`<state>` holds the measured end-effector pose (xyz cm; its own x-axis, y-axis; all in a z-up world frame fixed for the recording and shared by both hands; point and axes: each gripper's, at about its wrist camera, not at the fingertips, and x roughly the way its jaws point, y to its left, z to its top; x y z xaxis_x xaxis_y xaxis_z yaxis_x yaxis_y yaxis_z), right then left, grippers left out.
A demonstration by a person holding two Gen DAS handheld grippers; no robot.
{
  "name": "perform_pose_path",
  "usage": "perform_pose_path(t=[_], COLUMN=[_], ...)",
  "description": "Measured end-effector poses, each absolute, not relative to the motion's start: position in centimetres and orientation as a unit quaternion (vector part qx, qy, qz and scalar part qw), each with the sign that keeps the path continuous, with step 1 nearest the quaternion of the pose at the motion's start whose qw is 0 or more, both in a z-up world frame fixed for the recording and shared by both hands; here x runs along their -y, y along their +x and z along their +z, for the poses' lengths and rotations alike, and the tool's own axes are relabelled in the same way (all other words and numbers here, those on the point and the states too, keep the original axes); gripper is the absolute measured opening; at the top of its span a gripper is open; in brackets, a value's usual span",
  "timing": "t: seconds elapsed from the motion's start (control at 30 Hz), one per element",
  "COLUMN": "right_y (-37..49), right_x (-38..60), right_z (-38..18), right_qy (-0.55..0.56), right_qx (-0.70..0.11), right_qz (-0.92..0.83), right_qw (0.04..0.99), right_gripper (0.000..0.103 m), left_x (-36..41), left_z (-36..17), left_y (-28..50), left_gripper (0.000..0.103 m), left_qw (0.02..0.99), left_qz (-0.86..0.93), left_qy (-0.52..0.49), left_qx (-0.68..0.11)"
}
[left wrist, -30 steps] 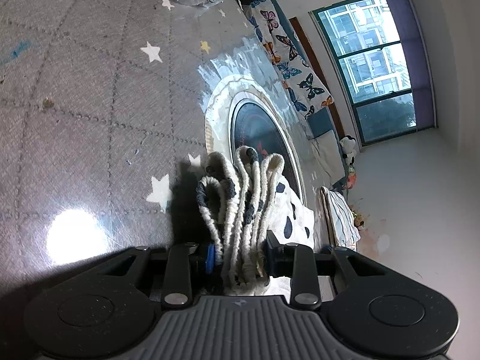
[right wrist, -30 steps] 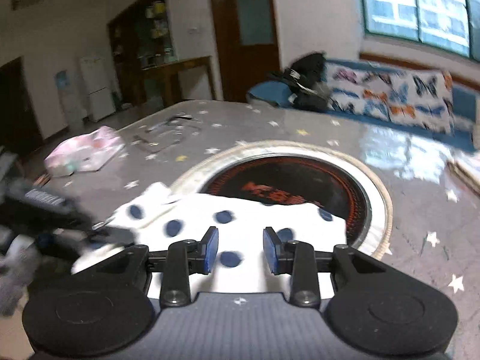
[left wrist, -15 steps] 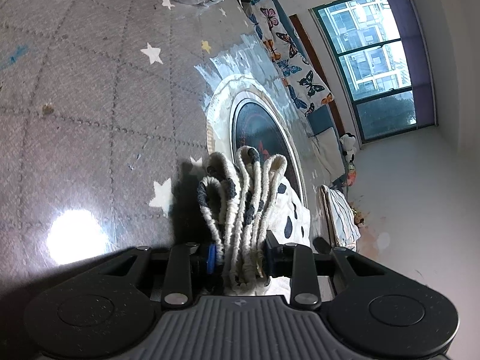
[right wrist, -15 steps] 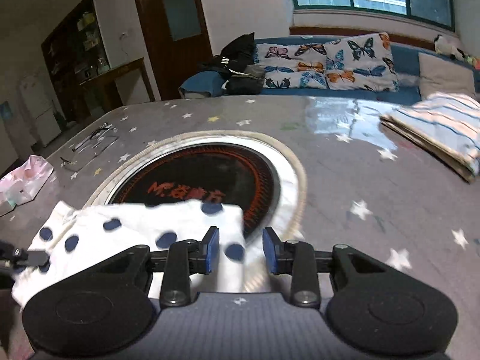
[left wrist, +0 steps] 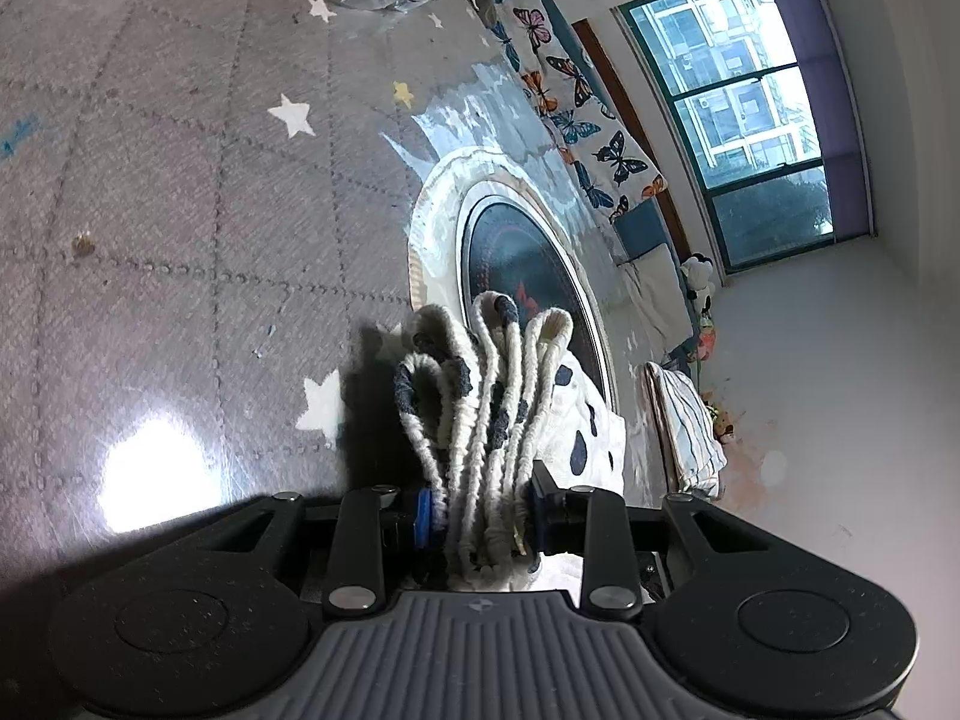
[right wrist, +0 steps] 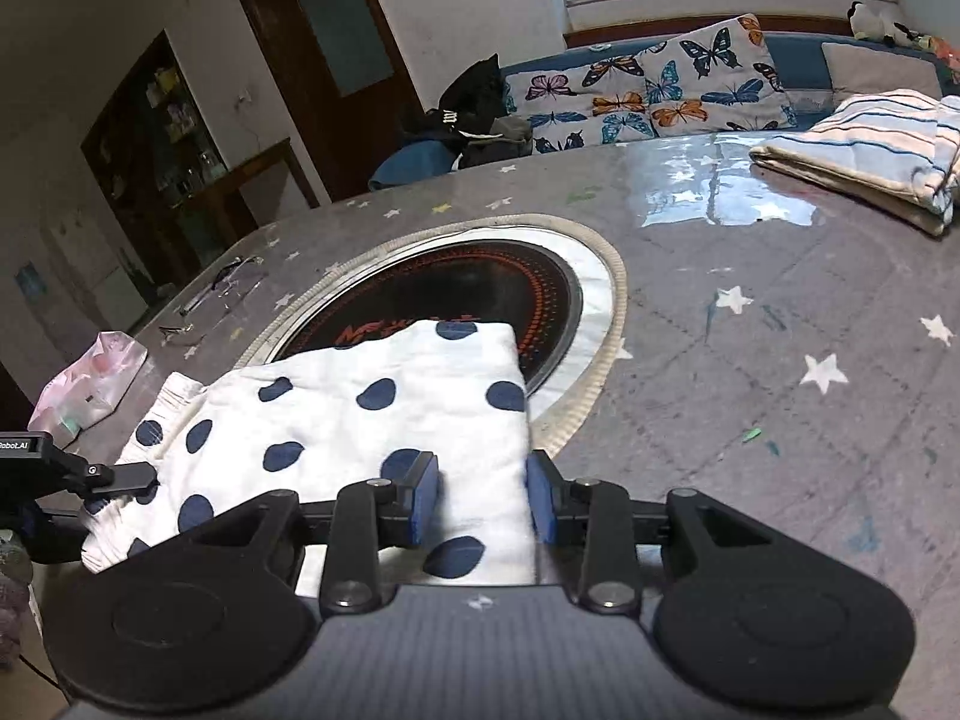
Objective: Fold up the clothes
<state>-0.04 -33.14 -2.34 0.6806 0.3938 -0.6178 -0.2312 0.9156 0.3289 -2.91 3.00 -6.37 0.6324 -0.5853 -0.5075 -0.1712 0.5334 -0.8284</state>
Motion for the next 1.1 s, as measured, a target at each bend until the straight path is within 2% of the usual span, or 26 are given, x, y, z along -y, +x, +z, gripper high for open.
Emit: perform_pose_path(t=[0.03,0.17,0.23,0.57,0.87,1.1], right_y=[-0.1,-0.4,-0.9,-3.5,-4.8,-4.9], right_x=[33.0,32.7,33.0,35.1,39.7,44.4], right_z=[-2.4,-2.6,-2.3,0.8,3.9,4.2], right_qy=[0.118,0.133,0.139,0.148,0.137,0.138], right_qx=[-0.36,-0.359,-0.351,-0.295,-0.257,-0.249], right_qz=[0.173,0.173,0.169,0.134,0.071,0.022], right_qw=[0.909,0.908,0.911,0.935,0.954,0.958], right_gripper=[0.032,0.01,0.007,0.006,0.005,0.005], left_x=[-3.0,-2.8,-2.6,0.5,7.6,13.3], left_z=[-6.4,-5.9,-5.5,-2.5,-0.5,0.6], left_y=[-2.9,-2.8,-2.8,-1.5,1.8,4.3], left_gripper=[0.033,0.033,0.032,0.031,0.031,0.031], left_qw=[0.776,0.786,0.795,0.816,0.821,0.82], left_qz=[-0.134,-0.136,-0.135,-0.165,-0.213,-0.247], left_qy=[-0.463,-0.442,-0.427,-0.381,-0.33,-0.294], left_qx=[-0.408,-0.409,-0.409,-0.403,-0.414,-0.424])
